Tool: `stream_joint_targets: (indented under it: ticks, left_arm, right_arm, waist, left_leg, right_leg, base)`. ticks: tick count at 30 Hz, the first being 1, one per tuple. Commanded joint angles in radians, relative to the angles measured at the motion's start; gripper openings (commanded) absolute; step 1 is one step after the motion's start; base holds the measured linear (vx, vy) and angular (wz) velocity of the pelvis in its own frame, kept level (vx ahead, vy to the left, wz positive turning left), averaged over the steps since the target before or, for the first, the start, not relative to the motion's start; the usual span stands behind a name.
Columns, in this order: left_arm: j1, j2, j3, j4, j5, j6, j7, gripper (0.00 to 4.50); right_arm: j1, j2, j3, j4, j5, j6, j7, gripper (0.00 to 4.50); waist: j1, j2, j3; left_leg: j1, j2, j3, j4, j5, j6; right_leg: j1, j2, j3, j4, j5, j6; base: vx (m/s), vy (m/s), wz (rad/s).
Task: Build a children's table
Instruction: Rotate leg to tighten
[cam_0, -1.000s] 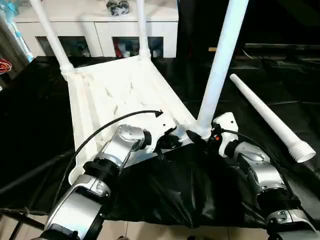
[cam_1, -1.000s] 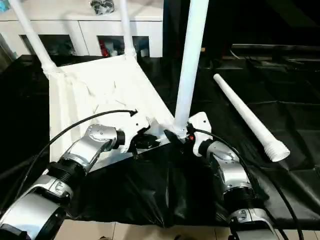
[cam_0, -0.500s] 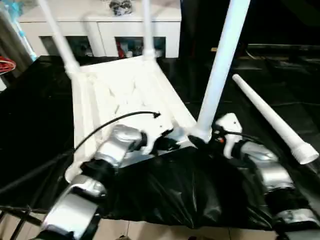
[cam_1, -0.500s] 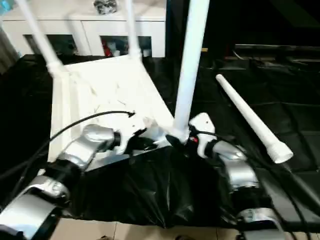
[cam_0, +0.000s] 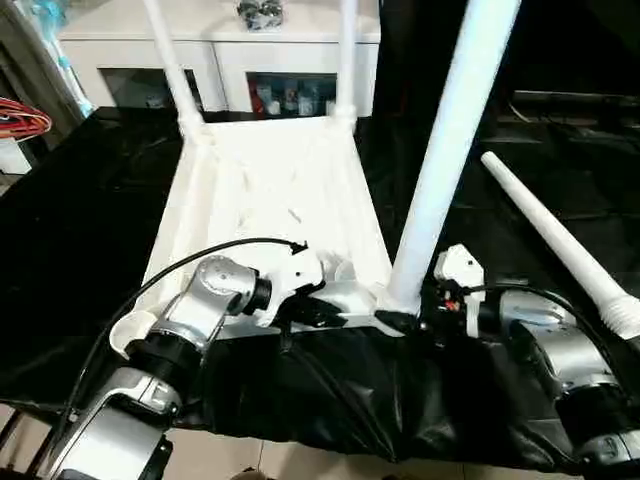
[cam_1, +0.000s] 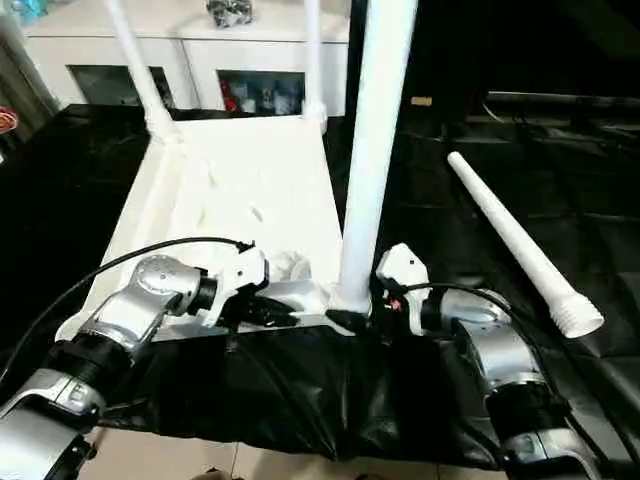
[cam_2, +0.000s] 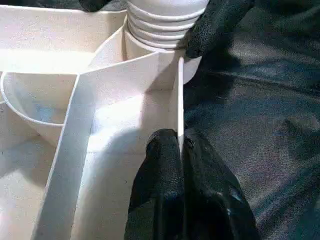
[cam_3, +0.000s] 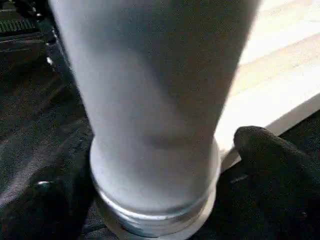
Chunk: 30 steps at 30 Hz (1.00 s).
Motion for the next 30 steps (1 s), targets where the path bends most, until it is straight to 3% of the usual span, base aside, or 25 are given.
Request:
stream_joint_targets:
  ticks: [1, 12, 15, 16, 17, 18, 19, 20, 21, 23, 27, 28, 30]
  left_arm:
    - [0.015, -0.005, -0.021, -0.031, -0.029, 0.004, -0.062, 0.00]
    - [0.018, -0.014, -0.013, -0.034, -0.035, 0.029, -0.049, 0.00]
    - [0.004, -0.039, 0.003, -0.008, -0.021, 0.041, 0.026, 0.00]
    - [-0.031, -0.089, 0.030, 0.049, 0.001, 0.053, 0.159, 0.00]
    - [-0.048, -0.112, 0.041, 0.076, 0.011, 0.057, 0.221, 0.00]
    - [-0.061, -0.130, 0.050, 0.097, 0.018, 0.060, 0.269, 0.00]
    - [-0.085, -0.170, 0.066, 0.130, 0.023, 0.071, 0.356, 0.00]
    - [-0.095, -0.188, 0.074, 0.144, 0.023, 0.076, 0.396, 0.00]
    - [-0.107, -0.210, 0.083, 0.159, 0.023, 0.081, 0.442, 0.00]
    - [-0.119, -0.243, 0.088, 0.172, 0.023, 0.081, 0.486, 0.00]
    - [-0.114, -0.264, 0.072, 0.166, 0.035, 0.054, 0.475, 0.00]
    - [-0.110, -0.261, 0.069, 0.161, 0.035, 0.045, 0.455, 0.00]
    - [-0.100, -0.246, 0.063, 0.154, 0.033, 0.026, 0.414, 0.00]
  right_arm:
    - [0.015, -0.005, 0.013, -0.010, -0.002, 0.028, 0.005, 3.91]
    - [0.032, 0.044, 0.003, -0.016, 0.016, 0.042, -0.036, 3.12]
    - [0.010, 0.087, -0.022, 0.034, -0.005, 0.028, -0.151, 2.89]
    - [-0.036, 0.138, -0.049, 0.136, -0.044, 0.011, -0.322, 2.85]
    - [-0.056, 0.158, -0.059, 0.180, -0.057, 0.007, -0.390, 2.85]
    - [-0.071, 0.173, -0.066, 0.211, -0.067, 0.007, -0.440, 2.76]
    - [-0.100, 0.211, -0.091, 0.266, -0.061, 0.019, -0.534, 2.74]
    - [-0.113, 0.228, -0.101, 0.289, -0.058, 0.022, -0.575, 2.74]
    - [-0.127, 0.249, -0.113, 0.313, -0.053, 0.025, -0.621, 2.74]
    - [-0.146, 0.288, -0.119, 0.339, -0.057, 0.019, -0.687, 2.74]
    - [-0.153, 0.321, -0.093, 0.341, -0.086, -0.034, -0.703, 2.74]
    - [-0.152, 0.325, -0.094, 0.337, -0.079, -0.044, -0.681, 3.28]
    - [-0.149, 0.317, -0.102, 0.326, -0.062, -0.057, -0.630, 3.42]
  waist:
    - [0.000, -0.011, -0.069]
    - [-0.003, -0.011, -0.067]
    - [-0.016, -0.012, -0.063]
    - [-0.019, -0.013, -0.062]
    - [-0.032, -0.014, -0.054]
    - [-0.035, -0.013, -0.052]
    - [-0.042, -0.017, -0.054]
    - [-0.050, -0.012, -0.050]
    - [-0.052, -0.016, -0.052]
    - [-0.054, -0.015, -0.056]
    - [-0.051, -0.015, -0.059]
    - [-0.052, -0.014, -0.058]
    - [-0.052, -0.016, -0.059]
  left_leg:
    - [0.004, 0.026, -0.004, -0.067, -0.222, 0.077]
    - [0.004, 0.025, -0.004, -0.067, -0.229, 0.070]
    - [0.006, 0.022, -0.007, -0.071, -0.261, 0.050]
    - [0.008, 0.020, -0.007, -0.069, -0.277, 0.044]
    - [0.012, 0.014, -0.006, -0.069, -0.304, 0.030]
    - [0.018, 0.012, -0.009, -0.068, -0.329, 0.019]
    - [0.019, 0.005, -0.011, -0.062, -0.340, 0.016]
    - [0.023, 0.004, -0.009, -0.060, -0.351, 0.022]
    - [0.023, 0.003, -0.011, -0.058, -0.355, 0.023]
    - [0.013, 0.003, -0.014, -0.061, -0.339, 0.041]
    - [0.010, 0.006, -0.014, -0.065, -0.336, 0.058]
    - [0.010, 0.008, -0.014, -0.067, -0.340, 0.062]
    - [0.008, 0.007, -0.014, -0.067, -0.343, 0.068]
  right_leg:
    - [0.057, -0.054, 0.046, -0.060, -0.311, -0.202]
    - [0.055, -0.054, 0.046, -0.064, -0.351, -0.188]
    - [0.051, -0.056, 0.044, -0.071, -0.406, -0.178]
    - [0.050, -0.055, 0.043, -0.073, -0.434, -0.167]
    - [0.041, -0.051, 0.039, -0.082, -0.492, -0.154]
    - [0.041, -0.051, 0.034, -0.086, -0.536, -0.142]
    - [0.044, -0.052, 0.027, -0.097, -0.595, -0.109]
    - [0.034, -0.052, 0.025, -0.108, -0.627, -0.096]
    - [0.037, -0.052, 0.020, -0.110, -0.634, -0.087]
    - [0.045, -0.053, 0.016, -0.112, -0.622, -0.072]
    - [0.043, -0.054, 0.019, -0.110, -0.576, -0.085]
    - [0.044, -0.054, 0.019, -0.108, -0.566, -0.092]
    - [0.045, -0.054, 0.021, -0.106, -0.555, -0.099]
  base:
    - [0.000, 0.000, 0.00]
    - [0.000, 0.000, 0.00]
    - [0.000, 0.000, 0.00]
    - [0.000, 0.000, 0.00]
    - [0.000, 0.000, 0.00]
    - [-0.052, 0.006, -0.03]
    - [-0.055, 0.011, -0.02]
    - [-0.055, 0.011, -0.02]
    - [0.000, 0.000, 0.00]
    - [0.000, 0.000, 0.00]
    - [0.000, 0.000, 0.00]
    - [0.000, 0.000, 0.00]
    - [0.000, 0.000, 0.00]
